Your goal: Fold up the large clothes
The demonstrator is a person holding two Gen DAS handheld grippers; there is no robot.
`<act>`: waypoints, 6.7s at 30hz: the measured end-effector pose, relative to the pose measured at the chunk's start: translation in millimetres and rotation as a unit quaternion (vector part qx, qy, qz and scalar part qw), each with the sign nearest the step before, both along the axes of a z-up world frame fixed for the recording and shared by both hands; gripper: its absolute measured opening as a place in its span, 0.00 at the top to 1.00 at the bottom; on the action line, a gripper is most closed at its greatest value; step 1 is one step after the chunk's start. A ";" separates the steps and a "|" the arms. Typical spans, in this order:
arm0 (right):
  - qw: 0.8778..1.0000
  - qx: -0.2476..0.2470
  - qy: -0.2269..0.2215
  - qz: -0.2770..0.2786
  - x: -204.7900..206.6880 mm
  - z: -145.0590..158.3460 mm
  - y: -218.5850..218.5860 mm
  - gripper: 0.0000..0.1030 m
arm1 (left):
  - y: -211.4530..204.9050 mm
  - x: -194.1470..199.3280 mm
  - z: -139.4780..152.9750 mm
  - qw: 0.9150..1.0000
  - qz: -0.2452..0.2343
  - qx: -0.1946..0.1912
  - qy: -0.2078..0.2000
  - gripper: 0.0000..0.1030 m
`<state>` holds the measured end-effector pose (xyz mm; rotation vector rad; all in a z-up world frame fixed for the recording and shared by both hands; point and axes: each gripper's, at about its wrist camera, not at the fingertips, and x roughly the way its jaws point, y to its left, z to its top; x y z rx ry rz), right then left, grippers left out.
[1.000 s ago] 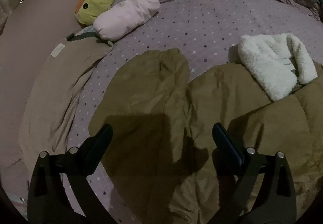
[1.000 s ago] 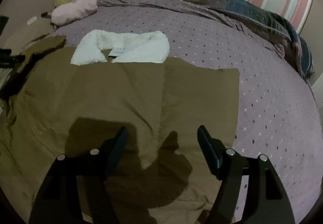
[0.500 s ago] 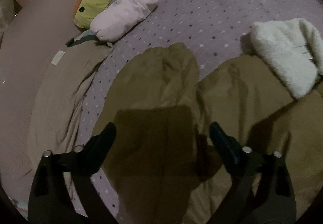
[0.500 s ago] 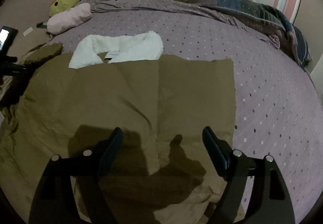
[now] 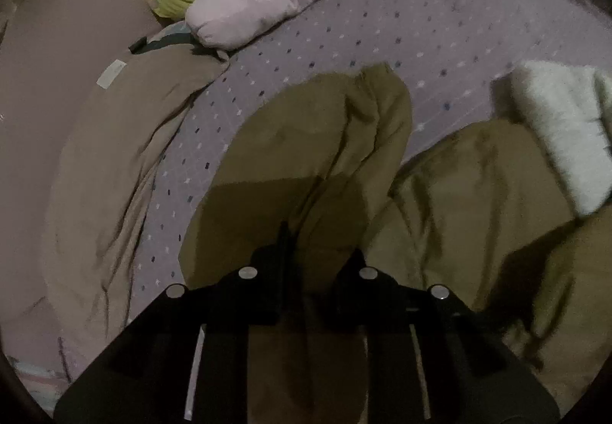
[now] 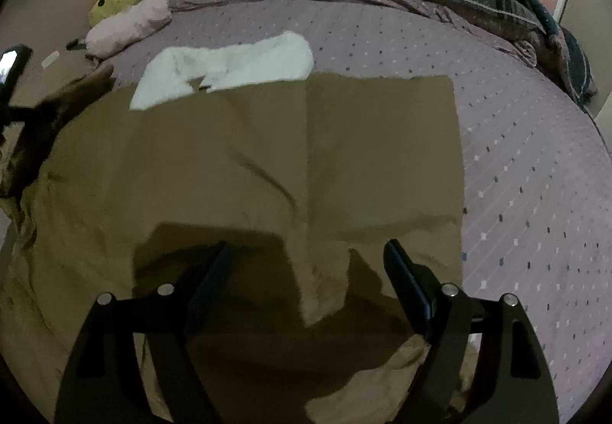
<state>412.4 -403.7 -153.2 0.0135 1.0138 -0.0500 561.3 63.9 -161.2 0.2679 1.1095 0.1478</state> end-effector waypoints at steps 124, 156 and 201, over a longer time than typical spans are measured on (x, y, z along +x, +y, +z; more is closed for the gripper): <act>0.990 0.079 -0.106 -0.041 6.8 25.6 -7.4 0.45 | -125.1 -131.0 2.7 0.991 -0.046 -0.079 -0.100 0.04; 0.993 0.044 -0.108 -0.005 44.0 28.1 25.4 0.45 | -190.5 -110.4 3.8 0.989 -0.090 -0.073 -0.088 0.04; 1.000 -0.024 0.018 -0.003 88.0 -40.9 39.0 0.46 | -191.8 -67.2 -73.1 0.988 -0.113 -0.092 0.050 0.83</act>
